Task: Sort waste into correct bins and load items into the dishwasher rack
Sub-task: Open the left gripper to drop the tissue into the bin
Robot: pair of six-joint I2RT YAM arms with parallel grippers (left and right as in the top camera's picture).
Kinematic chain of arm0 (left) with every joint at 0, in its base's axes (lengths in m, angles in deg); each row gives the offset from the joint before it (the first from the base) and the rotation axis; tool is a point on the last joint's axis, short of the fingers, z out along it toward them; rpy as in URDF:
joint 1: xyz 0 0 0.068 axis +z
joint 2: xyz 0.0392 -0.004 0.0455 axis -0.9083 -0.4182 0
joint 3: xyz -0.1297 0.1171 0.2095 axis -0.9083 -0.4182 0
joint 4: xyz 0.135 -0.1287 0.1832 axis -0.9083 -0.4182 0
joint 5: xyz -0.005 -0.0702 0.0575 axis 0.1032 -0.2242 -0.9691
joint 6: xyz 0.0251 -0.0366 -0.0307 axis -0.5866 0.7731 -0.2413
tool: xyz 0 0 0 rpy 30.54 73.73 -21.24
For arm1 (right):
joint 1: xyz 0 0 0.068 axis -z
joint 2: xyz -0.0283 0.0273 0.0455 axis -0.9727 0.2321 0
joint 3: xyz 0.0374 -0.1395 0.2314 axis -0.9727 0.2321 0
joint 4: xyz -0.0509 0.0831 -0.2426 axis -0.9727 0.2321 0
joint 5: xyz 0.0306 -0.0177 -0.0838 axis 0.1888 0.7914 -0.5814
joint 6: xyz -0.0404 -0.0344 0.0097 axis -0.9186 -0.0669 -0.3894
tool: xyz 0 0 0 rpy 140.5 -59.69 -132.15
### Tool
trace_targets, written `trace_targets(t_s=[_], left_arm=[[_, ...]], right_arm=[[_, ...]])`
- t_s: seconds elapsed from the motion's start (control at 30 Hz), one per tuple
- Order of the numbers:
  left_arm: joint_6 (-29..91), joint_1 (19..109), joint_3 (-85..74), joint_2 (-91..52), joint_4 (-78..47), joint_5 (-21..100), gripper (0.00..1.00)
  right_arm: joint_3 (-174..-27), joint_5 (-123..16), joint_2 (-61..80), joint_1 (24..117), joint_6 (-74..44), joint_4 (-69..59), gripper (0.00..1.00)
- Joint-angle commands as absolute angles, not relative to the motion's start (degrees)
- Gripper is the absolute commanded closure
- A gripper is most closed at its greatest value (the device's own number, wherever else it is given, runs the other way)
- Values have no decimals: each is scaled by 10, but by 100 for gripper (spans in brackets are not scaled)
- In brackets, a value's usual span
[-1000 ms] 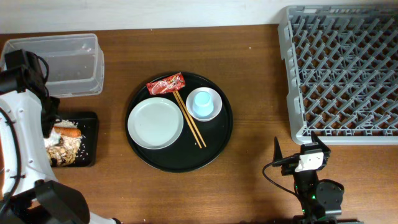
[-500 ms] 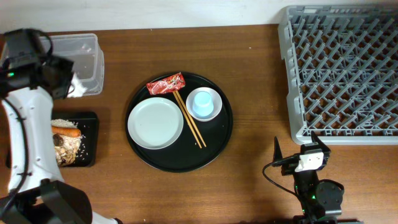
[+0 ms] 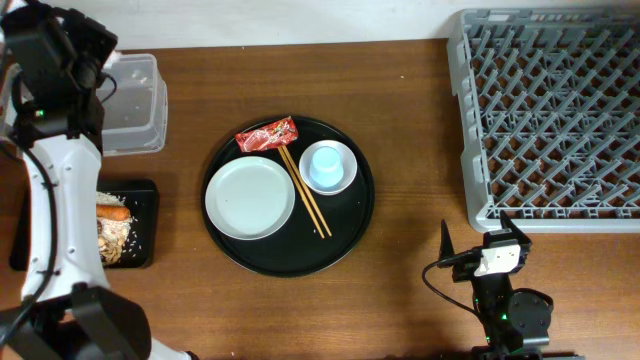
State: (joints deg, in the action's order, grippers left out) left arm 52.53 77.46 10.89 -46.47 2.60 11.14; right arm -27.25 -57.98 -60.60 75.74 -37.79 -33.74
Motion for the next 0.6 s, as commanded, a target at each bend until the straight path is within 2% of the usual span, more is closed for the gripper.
trace_targets(t_s=[0.0,0.3,0.33,0.37,0.47,0.57], left_arm=[[491,778,110,-530,49,28,99],[410,778,110,-612,55,-62,99],[402,778,110,-613,56,-72,95],[393,778,110,-613,56,-77,84],[355,779,110,-613,57,-77,32],[336,781,110,-613,57,-77,24]], right_arm=[[-270,-585,-609,759,-375,-333,2],[-270,-585,-609,759,-375,-333,2],[-270,-585,-609,759,-375,-333,2],[-270,-585,-609,759,-375,-333,2],[-270,-585,-609,759,-375,-333,2],[-270,-585,-609,759,-375,-333,2]])
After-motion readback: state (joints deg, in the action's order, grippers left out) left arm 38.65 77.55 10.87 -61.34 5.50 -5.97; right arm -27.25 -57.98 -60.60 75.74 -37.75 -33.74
